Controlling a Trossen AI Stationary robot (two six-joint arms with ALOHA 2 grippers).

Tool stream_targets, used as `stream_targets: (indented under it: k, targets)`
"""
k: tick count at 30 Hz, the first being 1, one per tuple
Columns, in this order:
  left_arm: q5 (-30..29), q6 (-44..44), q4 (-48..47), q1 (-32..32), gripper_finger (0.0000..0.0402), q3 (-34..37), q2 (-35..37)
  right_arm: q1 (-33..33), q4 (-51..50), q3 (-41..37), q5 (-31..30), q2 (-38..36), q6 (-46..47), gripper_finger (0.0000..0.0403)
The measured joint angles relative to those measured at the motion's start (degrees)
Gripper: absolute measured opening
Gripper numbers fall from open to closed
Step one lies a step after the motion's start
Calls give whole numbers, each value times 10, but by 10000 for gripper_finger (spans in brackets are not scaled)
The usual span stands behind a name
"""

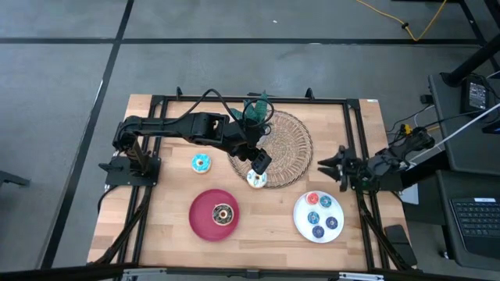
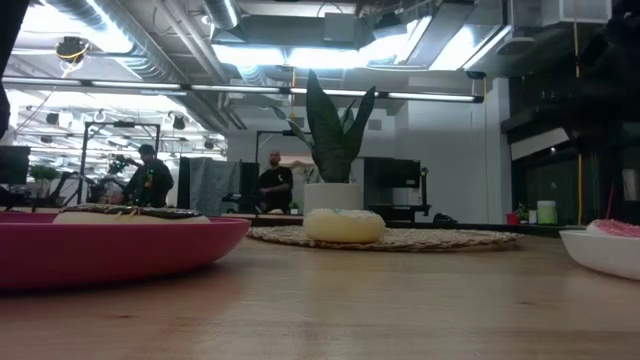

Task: Pick & Place donuts
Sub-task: Put the light blue donut on the dark pink plate

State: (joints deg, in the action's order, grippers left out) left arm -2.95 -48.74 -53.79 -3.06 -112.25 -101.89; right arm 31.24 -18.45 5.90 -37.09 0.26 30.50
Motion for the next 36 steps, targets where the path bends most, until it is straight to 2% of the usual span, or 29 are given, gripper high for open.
stream_targets:
  k: [13, 20, 24, 28, 36]
  targets:
    - [0, 0, 0, 0, 164, 0, 0, 0, 2, 0, 22, 8, -62, 140]
    - [0, 0, 0, 0, 165, 0, 0, 0, -1, 0, -70, 17, -73, 140]
    - [0, 0, 0, 0, 166, 0, 0, -3, -1, 0, -79, 16, -125, 140]
    - [0, 0, 0, 0, 165, 0, 0, -44, -1, 0, -50, 9, -144, 140]
    - [0, 0, 0, 0, 166, 0, 0, -176, -1, 1, -2, 8, -137, 140]
